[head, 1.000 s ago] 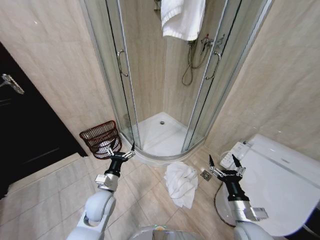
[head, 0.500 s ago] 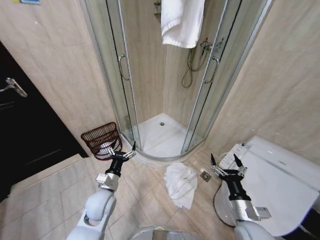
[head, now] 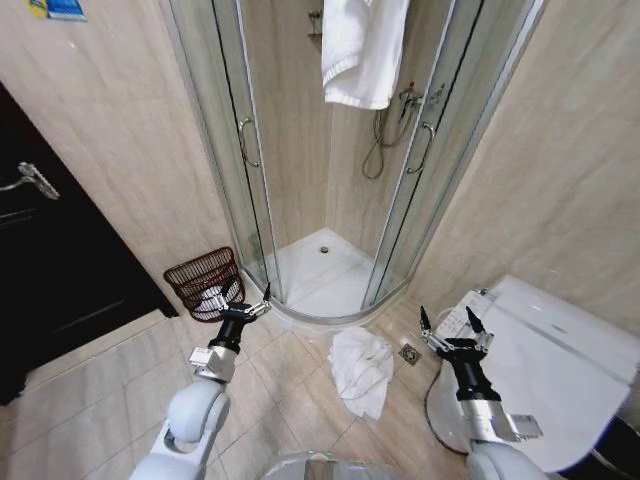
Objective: Discard the used towel into the hamper.
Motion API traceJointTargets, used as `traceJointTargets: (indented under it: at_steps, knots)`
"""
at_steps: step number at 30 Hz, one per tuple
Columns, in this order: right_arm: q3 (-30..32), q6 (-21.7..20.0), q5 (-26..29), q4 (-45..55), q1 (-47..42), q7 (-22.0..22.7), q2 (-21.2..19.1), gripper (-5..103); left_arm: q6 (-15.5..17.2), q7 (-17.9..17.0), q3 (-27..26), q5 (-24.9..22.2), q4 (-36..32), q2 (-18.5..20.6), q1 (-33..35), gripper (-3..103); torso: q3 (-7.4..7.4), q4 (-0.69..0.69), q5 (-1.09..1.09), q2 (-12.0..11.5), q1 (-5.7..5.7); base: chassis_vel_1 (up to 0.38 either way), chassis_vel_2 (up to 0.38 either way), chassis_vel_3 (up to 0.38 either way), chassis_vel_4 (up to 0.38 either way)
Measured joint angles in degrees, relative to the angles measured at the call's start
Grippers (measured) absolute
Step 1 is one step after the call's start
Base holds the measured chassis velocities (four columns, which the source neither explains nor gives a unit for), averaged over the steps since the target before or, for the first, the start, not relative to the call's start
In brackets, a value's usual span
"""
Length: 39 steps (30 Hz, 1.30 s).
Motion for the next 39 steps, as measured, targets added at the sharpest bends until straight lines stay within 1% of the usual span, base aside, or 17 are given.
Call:
traceJointTargets:
  at_steps: [4,5,10,13,16,17,20,21,22,24,27,32,34,35,38,39]
  knots:
    - [0.39,-0.02,-0.18,0.95,-1.11,-0.20,-0.15,100,0.32,0.02,0.10,-0.41,0.30,0.03,-0.55,100,0.65,0.00,-0.01,1.25,0.60,0.000,0.000,0.000,0.000]
    - [0.38,-0.59,0.44,1.65,-1.40,-0.21,-0.28,100,1.35,-0.04,0.61,-1.27,0.33,0.23,-1.16,100,1.21,-0.01,0.00,2.31,1.08,0.000,0.000,0.000,0.000]
    - [0.15,-0.74,0.41,2.03,-1.12,-0.24,0.38,100,1.68,-0.04,0.44,-1.32,-0.51,0.52,-0.80,100,2.06,0.00,0.00,3.82,1.77,0.000,0.000,0.000,0.000]
    - [-0.05,-0.74,0.20,2.14,-1.25,-0.26,0.50,100,1.57,0.01,0.22,-1.32,-0.64,0.49,-0.40,100,2.39,0.00,0.00,4.40,2.02,0.026,-0.022,-0.066,0.074]
    - [-0.04,-0.78,-0.29,2.56,-1.27,-0.47,0.78,100,0.98,0.22,-0.29,-1.33,-0.62,0.45,-0.16,100,3.03,0.00,0.01,5.63,2.59,0.084,-0.071,-0.097,0.092]
    - [-0.04,-0.78,-0.29,2.56,-1.27,-0.47,0.78,100,0.98,0.22,-0.29,-1.33,-0.62,0.45,-0.16,100,3.03,0.00,0.01,5.63,2.59,0.090,-0.095,-0.107,0.078]
    - [0.32,-1.03,-0.30,3.17,-1.28,-0.47,0.78,100,0.82,0.46,-0.32,-1.33,-0.45,0.49,-0.37,100,3.61,0.00,0.00,6.68,3.05,0.132,-0.096,-0.112,0.097]
    - [0.32,-1.03,-0.30,3.17,-1.28,-0.47,0.78,100,0.82,0.46,-0.32,-1.33,-0.45,0.49,-0.37,100,3.61,0.00,0.00,6.68,3.05,0.144,-0.097,-0.110,0.102]
    - [0.50,-1.07,-0.30,3.38,-1.36,-0.47,0.80,100,0.80,0.53,-0.02,-1.33,-0.41,0.52,-0.55,100,3.99,0.00,0.00,7.38,3.34,0.162,-0.122,-0.102,0.096]
    - [0.51,-1.07,-0.30,3.39,-1.38,-0.47,0.81,100,0.79,0.53,0.04,-1.33,-0.41,0.53,-0.57,100,4.07,0.00,0.00,7.52,3.40,0.162,-0.136,-0.102,0.096]
    - [0.37,-0.91,-0.52,3.43,-1.79,-0.46,1.05,100,0.73,0.60,0.39,-1.28,-0.40,0.55,-0.54,100,4.90,0.01,0.00,9.07,4.11,0.100,-0.125,-0.074,0.086]
    - [0.31,-0.86,-0.71,3.43,-1.85,-0.44,1.16,100,0.56,0.62,0.35,-1.27,-0.28,0.58,-0.50,100,5.49,0.00,0.00,10.11,4.63,0.069,-0.080,-0.088,0.090]
    - [0.33,-0.93,-0.78,3.54,-1.86,-0.39,1.21,100,0.45,0.63,0.37,-1.28,-0.23,0.54,-0.51,100,5.92,-0.02,0.01,10.93,5.04,0.048,-0.063,-0.103,0.094]
    - [0.33,-0.93,-0.78,3.54,-1.86,-0.39,1.21,100,0.45,0.63,0.37,-1.28,-0.23,0.54,-0.51,100,5.92,-0.02,0.01,10.93,5.04,0.041,-0.063,-0.103,0.090]
    - [0.28,-1.02,-1.21,3.58,-1.80,-0.33,1.29,100,0.26,0.69,0.43,-1.24,-0.14,0.27,-0.44,100,6.60,-0.01,-0.01,12.18,5.58,0.066,-0.055,-0.079,0.078]
    - [0.28,-1.02,-1.21,3.58,-1.80,-0.33,1.29,100,0.26,0.69,0.43,-1.24,-0.14,0.27,-0.44,100,6.60,-0.01,-0.01,12.18,5.58,0.085,-0.053,-0.072,0.074]
